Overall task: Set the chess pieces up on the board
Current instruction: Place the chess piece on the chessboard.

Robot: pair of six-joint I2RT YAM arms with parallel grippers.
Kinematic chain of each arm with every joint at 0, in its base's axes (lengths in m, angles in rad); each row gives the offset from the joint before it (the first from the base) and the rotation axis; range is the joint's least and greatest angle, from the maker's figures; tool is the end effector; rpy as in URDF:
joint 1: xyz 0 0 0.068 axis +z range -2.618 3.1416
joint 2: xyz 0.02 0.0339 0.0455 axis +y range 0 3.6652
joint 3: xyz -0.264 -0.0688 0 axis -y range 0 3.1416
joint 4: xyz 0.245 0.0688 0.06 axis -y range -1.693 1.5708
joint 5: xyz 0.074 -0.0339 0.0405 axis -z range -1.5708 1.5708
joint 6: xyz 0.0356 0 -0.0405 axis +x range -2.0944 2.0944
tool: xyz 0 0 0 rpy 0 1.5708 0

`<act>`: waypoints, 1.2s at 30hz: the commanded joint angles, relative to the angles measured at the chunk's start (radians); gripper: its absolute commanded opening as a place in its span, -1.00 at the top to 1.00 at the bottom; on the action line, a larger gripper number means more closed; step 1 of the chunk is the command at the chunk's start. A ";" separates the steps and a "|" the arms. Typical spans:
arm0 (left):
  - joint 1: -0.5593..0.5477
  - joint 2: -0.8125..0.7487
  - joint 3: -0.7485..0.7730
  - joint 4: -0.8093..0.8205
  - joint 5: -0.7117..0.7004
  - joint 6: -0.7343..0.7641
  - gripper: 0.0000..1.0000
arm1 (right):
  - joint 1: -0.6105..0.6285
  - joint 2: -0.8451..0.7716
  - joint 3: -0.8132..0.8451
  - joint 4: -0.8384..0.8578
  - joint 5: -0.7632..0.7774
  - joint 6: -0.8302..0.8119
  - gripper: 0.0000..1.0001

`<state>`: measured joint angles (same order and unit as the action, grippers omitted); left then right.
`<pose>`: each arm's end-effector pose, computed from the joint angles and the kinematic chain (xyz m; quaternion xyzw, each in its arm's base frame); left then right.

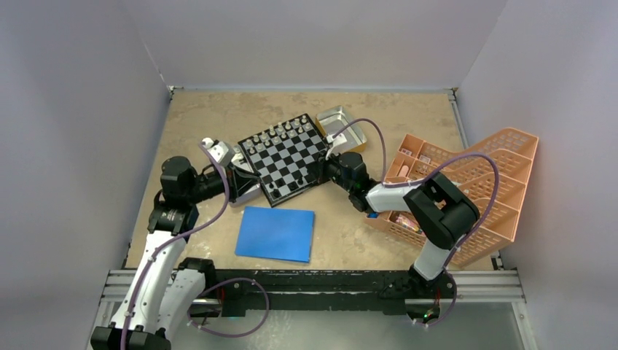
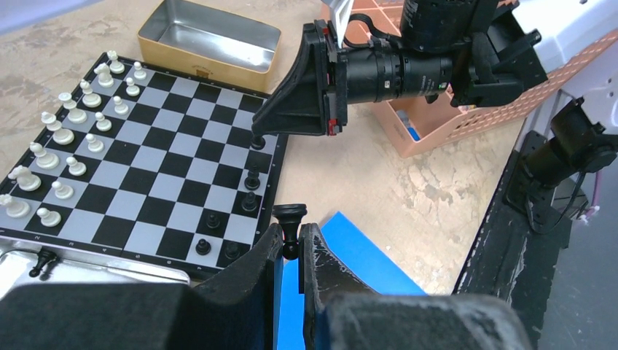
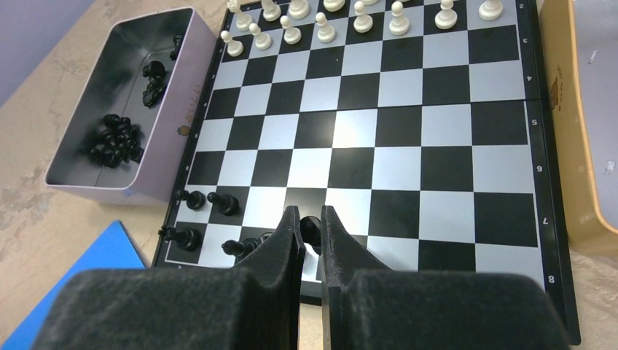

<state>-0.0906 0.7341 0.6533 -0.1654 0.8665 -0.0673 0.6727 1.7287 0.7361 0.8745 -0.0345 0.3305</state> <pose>0.1640 -0.0421 0.3067 0.2665 0.7127 -0.3740 0.5303 0.2765 0.2218 0.1889 -0.1386 0.7346 0.3306 0.5760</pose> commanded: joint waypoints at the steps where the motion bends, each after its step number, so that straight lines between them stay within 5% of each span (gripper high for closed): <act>1: -0.019 -0.021 -0.006 -0.010 -0.026 0.045 1.00 | 0.000 0.017 0.049 0.047 0.031 -0.021 0.86; 36: -0.023 -0.023 -0.006 -0.005 -0.031 0.044 1.00 | 0.051 0.088 0.045 -0.002 0.115 0.011 0.77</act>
<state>-0.1081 0.7197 0.6464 -0.1978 0.8330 -0.0399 0.7174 1.8088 0.7513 0.8577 0.0578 0.3363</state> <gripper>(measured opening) 0.093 0.114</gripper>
